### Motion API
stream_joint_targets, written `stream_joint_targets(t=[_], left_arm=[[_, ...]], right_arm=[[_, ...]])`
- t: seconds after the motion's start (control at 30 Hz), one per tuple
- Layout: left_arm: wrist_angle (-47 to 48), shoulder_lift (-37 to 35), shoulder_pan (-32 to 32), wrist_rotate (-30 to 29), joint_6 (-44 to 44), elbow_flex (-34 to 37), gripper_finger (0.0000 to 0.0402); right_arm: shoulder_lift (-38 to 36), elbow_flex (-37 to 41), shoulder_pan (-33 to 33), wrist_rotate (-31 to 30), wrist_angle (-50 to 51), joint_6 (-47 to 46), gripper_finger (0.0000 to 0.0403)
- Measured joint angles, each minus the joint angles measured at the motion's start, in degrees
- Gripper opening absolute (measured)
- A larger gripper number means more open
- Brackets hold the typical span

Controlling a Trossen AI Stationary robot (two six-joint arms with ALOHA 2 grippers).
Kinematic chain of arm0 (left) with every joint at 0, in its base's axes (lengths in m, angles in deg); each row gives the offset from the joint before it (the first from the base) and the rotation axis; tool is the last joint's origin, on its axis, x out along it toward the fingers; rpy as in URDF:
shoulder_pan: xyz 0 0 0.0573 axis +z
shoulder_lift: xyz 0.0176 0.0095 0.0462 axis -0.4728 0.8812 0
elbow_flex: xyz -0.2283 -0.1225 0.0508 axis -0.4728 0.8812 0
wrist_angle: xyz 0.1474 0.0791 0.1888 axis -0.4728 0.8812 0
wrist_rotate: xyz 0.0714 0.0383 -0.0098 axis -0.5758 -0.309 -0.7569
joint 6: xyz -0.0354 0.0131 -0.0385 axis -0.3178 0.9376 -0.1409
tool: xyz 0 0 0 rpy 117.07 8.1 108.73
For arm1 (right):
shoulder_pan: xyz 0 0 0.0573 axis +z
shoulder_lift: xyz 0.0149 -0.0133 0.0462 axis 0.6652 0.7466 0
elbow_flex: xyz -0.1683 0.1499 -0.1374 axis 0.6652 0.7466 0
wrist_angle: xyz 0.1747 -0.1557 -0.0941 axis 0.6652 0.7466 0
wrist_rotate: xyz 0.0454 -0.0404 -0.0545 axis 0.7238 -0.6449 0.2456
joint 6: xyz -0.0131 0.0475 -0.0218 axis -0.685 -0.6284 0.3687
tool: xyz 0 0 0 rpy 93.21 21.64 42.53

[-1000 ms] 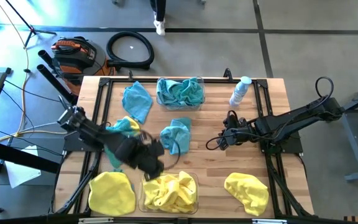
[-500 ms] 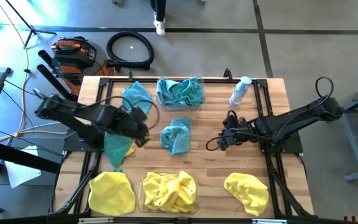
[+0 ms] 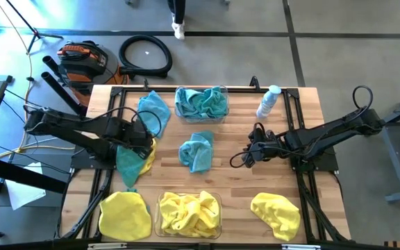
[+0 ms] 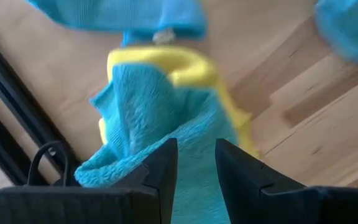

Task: Sort microfiber towel by color & place in baskets
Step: Put the blue microfiber towel into the top transparent bin

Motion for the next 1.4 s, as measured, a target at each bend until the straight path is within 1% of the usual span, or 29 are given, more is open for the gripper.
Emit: stream_joint_targets(t=[0.13, 0.3, 0.5, 0.6, 0.77, 0.83, 0.87, 0.97, 1.0, 1.1, 1.2, 1.4], left_arm=[[-0.19, 0.2, 3.38, 3.96, 5.54, 3.65, 0.0099], [-0.65, 0.22, 6.71, 8.91, 13.07, 6.58, 0.0099], [-2.2, 0.24, 8.48, 8.98, 21.0, 8.92, 0.0099], [-3.21, 0.26, 9.0, 10.04, 24.24, 10.69, 0.0099], [-5.53, 0.27, 9.4, 10.36, 24.87, 14.99, 0.0098], [-6.39, 0.28, 9.38, 10.36, 24.81, 15.76, 0.0087], [-6.35, 0.27, 9.38, 10.36, 24.81, 15.75, 0.0076], [-5.91, 0.26, 9.38, 10.26, 24.86, 14.9, 0.002], [-5.54, 0.26, 9.38, 10.08, 24.88, 14.39, 0.0011], [-4.94, 0.26, 9.38, 9.04, 25.39, 12.25, 0.0006], [-4.97, 0.26, 9.38, 8.62, 25.9, 8.55, 0.0002], [-3.52, 0.26, 9.38, 5.65, 30.35, -3.04, 0.0001]], right_arm=[[0.0, 0.0, 0.0, 0.0, -1.48, -0.01, 0.0117], [0.0, 0.0, 0.0, 0.02, -2.62, -0.01, 0.0117], [0.0, 0.0, 0.0, 0.0, -2.72, -0.19, 0.0117], [0.0, 0.0, 0.0, -0.18, -2.81, -0.19, 0.0117], [0.0, 0.0, 0.0, -2.92, -2.84, -1.28, 0.0117], [0.0, 0.0, -0.02, -3.34, -3.15, -1.28, 0.0117], [0.0, 0.0, -0.02, -3.34, -3.29, -1.3, 0.0117], [0.0, 0.0, -0.02, -3.33, -3.37, -1.3, 0.0117], [0.0, 0.0, -0.02, -3.34, -3.37, -1.28, 0.0117], [0.0, 0.0, -0.02, -3.39, -3.35, -1.24, 0.0117], [0.0, 0.0, -0.02, -3.85, -3.33, -1.17, 0.0117], [0.0, 0.0, -0.02, -4.0, -3.3, -1.6, 0.0117]])
